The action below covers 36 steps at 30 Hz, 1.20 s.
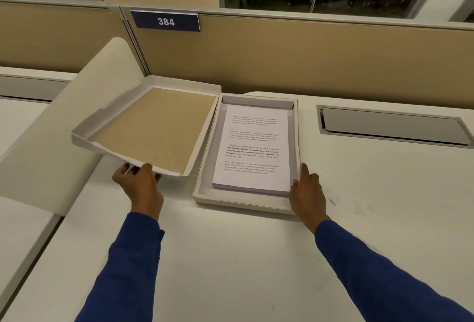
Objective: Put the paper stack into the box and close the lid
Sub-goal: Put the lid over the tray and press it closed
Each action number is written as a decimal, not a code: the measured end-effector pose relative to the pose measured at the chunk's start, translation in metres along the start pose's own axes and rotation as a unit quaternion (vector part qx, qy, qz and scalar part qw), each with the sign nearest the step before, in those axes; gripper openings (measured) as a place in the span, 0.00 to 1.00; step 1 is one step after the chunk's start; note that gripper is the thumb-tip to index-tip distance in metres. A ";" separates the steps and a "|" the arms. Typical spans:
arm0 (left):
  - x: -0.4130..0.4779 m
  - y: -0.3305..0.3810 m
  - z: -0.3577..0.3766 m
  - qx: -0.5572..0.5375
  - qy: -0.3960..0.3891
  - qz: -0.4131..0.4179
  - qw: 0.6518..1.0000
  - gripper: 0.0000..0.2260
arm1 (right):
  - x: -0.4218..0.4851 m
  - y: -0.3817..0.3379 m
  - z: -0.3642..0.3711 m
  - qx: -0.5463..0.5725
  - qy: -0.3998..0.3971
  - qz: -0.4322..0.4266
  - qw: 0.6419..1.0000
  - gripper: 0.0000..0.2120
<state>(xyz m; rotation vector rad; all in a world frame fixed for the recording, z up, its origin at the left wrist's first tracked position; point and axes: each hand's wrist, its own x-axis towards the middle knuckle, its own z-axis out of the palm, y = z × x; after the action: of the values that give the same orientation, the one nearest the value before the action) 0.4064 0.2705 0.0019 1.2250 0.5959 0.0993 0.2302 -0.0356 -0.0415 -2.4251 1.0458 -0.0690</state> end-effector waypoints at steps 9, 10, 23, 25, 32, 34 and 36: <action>-0.071 0.003 0.018 0.247 -0.165 0.377 0.877 0.30 | 0.007 -0.007 -0.016 0.066 -0.001 0.026 0.998 0.32; -0.077 0.000 0.019 0.272 -0.181 0.408 0.852 0.30 | 0.007 -0.011 -0.020 0.075 0.017 0.023 0.997 0.32; -0.106 -0.072 0.013 0.453 -0.307 0.585 0.598 0.26 | 0.024 -0.044 -0.093 0.485 -0.076 0.128 0.862 0.22; -0.105 -0.075 0.010 0.470 -0.318 0.569 0.595 0.26 | 0.024 -0.034 -0.085 0.414 -0.073 0.121 0.899 0.26; -0.105 -0.068 0.021 0.528 -0.162 0.275 0.787 0.38 | 0.007 -0.005 -0.050 0.187 -0.035 0.040 0.981 0.26; -0.099 -0.064 0.026 0.529 -0.160 0.188 0.812 0.39 | 0.003 -0.003 -0.043 0.175 -0.032 0.039 0.983 0.23; -0.095 -0.062 0.026 0.490 -0.177 0.160 0.838 0.39 | -0.001 -0.003 -0.037 0.179 -0.033 0.042 0.982 0.23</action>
<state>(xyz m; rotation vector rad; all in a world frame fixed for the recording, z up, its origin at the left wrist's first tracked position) 0.3231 0.1900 -0.0133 2.2801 0.0639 -0.1811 0.2227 -0.0494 -0.0074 -2.0447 1.0083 -0.1359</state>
